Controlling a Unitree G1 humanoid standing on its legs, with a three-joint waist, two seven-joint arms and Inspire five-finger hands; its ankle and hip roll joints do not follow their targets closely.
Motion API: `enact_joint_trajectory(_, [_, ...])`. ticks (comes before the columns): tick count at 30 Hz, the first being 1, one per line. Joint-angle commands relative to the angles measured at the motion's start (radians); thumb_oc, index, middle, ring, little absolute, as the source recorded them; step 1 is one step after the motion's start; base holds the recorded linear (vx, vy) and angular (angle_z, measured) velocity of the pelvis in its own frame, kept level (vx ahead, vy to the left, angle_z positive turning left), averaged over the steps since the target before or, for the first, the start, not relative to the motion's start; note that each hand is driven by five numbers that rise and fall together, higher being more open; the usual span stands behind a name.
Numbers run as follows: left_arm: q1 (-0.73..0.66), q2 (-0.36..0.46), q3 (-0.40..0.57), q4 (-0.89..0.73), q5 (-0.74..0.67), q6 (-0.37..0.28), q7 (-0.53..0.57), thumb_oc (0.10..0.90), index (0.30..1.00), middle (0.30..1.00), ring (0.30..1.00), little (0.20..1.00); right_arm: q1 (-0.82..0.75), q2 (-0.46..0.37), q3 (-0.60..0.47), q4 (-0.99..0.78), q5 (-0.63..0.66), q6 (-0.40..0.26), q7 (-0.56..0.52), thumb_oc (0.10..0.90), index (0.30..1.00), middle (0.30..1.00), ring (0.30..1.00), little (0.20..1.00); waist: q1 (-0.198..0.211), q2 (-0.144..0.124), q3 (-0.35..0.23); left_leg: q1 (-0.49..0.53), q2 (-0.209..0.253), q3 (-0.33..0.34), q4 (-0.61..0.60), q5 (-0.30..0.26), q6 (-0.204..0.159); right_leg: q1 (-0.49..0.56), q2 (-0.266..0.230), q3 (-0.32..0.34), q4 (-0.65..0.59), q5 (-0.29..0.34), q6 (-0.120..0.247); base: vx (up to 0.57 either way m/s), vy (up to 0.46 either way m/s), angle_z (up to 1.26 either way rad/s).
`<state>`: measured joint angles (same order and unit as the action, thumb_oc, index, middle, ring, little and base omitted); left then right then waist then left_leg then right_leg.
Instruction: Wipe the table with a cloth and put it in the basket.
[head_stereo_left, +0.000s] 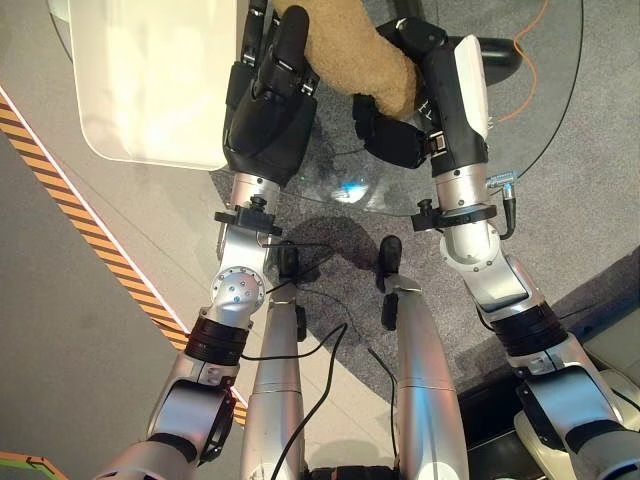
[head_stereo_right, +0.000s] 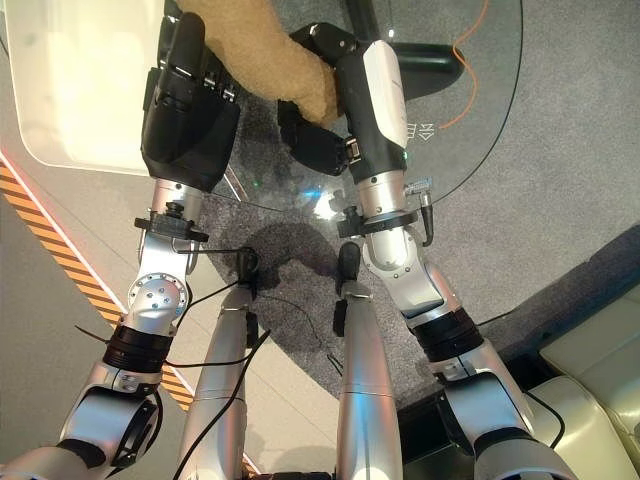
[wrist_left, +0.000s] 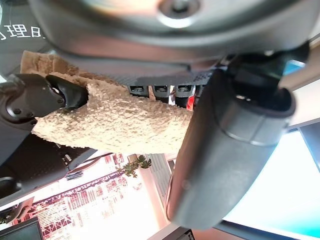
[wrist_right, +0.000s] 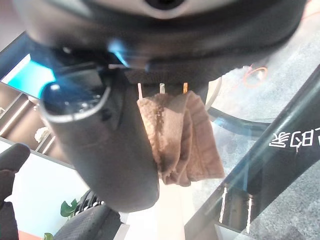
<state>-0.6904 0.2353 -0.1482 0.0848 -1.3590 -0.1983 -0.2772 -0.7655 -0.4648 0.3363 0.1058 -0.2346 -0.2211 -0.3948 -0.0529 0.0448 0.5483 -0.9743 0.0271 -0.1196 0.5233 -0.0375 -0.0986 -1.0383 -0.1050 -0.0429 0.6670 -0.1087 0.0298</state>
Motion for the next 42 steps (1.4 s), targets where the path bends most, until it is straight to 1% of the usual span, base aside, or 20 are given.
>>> enact_joint_trajectory(1, [-0.102,-0.005,-0.016,-0.195,0.061,-0.044,-0.123,0.556,0.691,0.691,0.691,0.656,-0.094,0.027,0.063,-0.166,-0.013,-0.089,0.024,0.1,0.3,0.3,0.3,0.2,0.02,-0.021,-0.028,0.029,-0.092,0.132,-0.002,-0.039,0.125,0.068,0.105,-0.04,-0.083,0.008,-0.037,0.0,0.0,0.0])
enact_joint_trajectory(2, [-0.104,-0.004,-0.018,-0.194,0.06,-0.048,-0.128,0.1,0.3,0.3,0.3,0.2,-0.098,0.025,0.063,-0.166,-0.011,-0.087,0.023,0.1,0.3,0.3,0.3,0.2,0.02,-0.021,-0.028,0.028,-0.092,0.132,-0.001,-0.039,0.124,0.068,0.104,-0.04,-0.082,0.008,-0.038,0.0,0.0,0.0])
enact_joint_trajectory(4, [-0.103,-0.004,-0.018,-0.193,0.059,-0.053,-0.14,0.1,0.3,0.3,0.3,0.2,-0.1,0.025,0.064,-0.164,-0.011,-0.086,0.023,0.1,0.3,0.3,0.3,0.2,0.02,-0.02,-0.028,0.027,-0.092,0.131,-0.001,-0.039,0.123,0.066,0.104,-0.04,-0.082,0.009,-0.037,0.0,0.0,0.0])
enact_joint_trajectory(8, [-0.115,-0.007,-0.023,-0.189,0.068,-0.056,-0.129,0.1,0.3,0.3,0.3,0.2,-0.108,0.025,0.067,-0.161,-0.01,-0.084,0.027,0.1,0.3,0.3,0.3,0.2,0.019,-0.023,-0.028,0.025,-0.091,0.132,0.001,-0.041,0.123,0.064,0.105,-0.038,-0.082,0.01,-0.037,0.0,0.0,0.0])
enact_joint_trajectory(12, [-0.121,-0.005,-0.022,-0.181,0.069,-0.049,-0.136,0.1,0.3,0.3,0.3,0.2,-0.108,0.022,0.065,-0.155,-0.008,-0.093,0.023,0.1,0.3,0.3,0.3,0.2,0.018,-0.024,-0.028,0.029,-0.09,0.133,-0.002,-0.042,0.123,0.067,0.103,-0.039,-0.085,0.01,-0.036,0.0,0.0,0.0])
enact_joint_trajectory(22, [-0.122,-0.003,-0.022,-0.173,0.076,-0.036,-0.142,0.1,0.3,0.3,0.3,0.2,-0.113,0.022,0.063,-0.16,-0.014,-0.089,0.025,0.1,0.3,0.3,0.3,0.2,0.018,-0.023,-0.028,0.03,-0.09,0.133,0.0,-0.044,0.123,0.069,0.102,-0.037,-0.088,0.012,-0.034,0.0,0.0,0.0])
enact_joint_trajectory(31, [-0.12,-0.006,-0.02,-0.176,0.082,-0.045,-0.138,0.1,0.3,0.3,0.3,0.2,-0.112,0.025,0.061,-0.158,-0.019,-0.091,0.025,0.1,0.3,0.3,0.3,0.2,0.017,-0.022,-0.028,0.027,-0.093,0.134,0.002,-0.045,0.124,0.066,0.102,-0.036,-0.09,0.014,-0.035,0.0,0.0,0.0])
enact_joint_trajectory(32, [-0.121,-0.006,-0.02,-0.176,0.08,-0.048,-0.139,0.1,0.3,0.3,0.3,0.2,-0.112,0.024,0.061,-0.158,-0.018,-0.092,0.023,0.267,0.444,0.444,0.444,0.367,0.016,-0.022,-0.028,0.028,-0.093,0.134,0.0,-0.044,0.124,0.066,0.102,-0.036,-0.092,0.014,-0.034,0.0,0.0,0.0])
enact_joint_trajectory(33, [-0.12,-0.006,-0.018,-0.176,0.079,-0.049,-0.14,0.1,0.3,0.3,0.3,0.2,-0.112,0.025,0.061,-0.157,-0.016,-0.094,0.021,0.501,0.644,0.644,0.644,0.601,0.017,-0.021,-0.028,0.028,-0.093,0.134,-0.001,-0.044,0.124,0.067,0.102,-0.036,-0.093,0.014,-0.035,0.0,0.0,0.0])
enact_joint_trajectory(34, [-0.119,-0.005,-0.018,-0.177,0.079,-0.052,-0.137,0.1,0.3,0.3,0.3,0.2,-0.111,0.025,0.06,-0.159,-0.012,-0.091,0.017,0.8,0.9,0.9,0.9,0.9,0.017,-0.022,-0.028,0.027,-0.092,0.134,-0.001,-0.044,0.123,0.066,0.102,-0.036,-0.092,0.014,-0.035,0.0,0.0,0.0])
enact_joint_trajectory(37, [-0.118,-0.008,-0.015,-0.174,0.074,-0.059,-0.136,0.1,0.3,0.3,0.3,0.2,-0.111,0.027,0.057,-0.157,-0.011,-0.087,0.012,0.8,0.9,0.9,0.9,0.9,0.017,-0.022,-0.028,0.028,-0.092,0.134,-0.001,-0.045,0.123,0.066,0.102,-0.037,-0.092,0.014,-0.035,0.0,0.0,0.0])
enact_joint_trajectory(42, [-0.113,-0.011,-0.011,-0.174,0.072,-0.067,-0.138,0.1,0.3,0.3,0.3,0.2,-0.102,0.03,0.04,-0.159,-0.007,-0.075,-0.031,0.8,0.9,0.9,0.9,0.9,0.015,-0.024,-0.028,0.026,-0.092,0.134,-0.001,-0.045,0.123,0.065,0.104,-0.035,-0.093,0.014,-0.035,0.0,0.0,0.0])
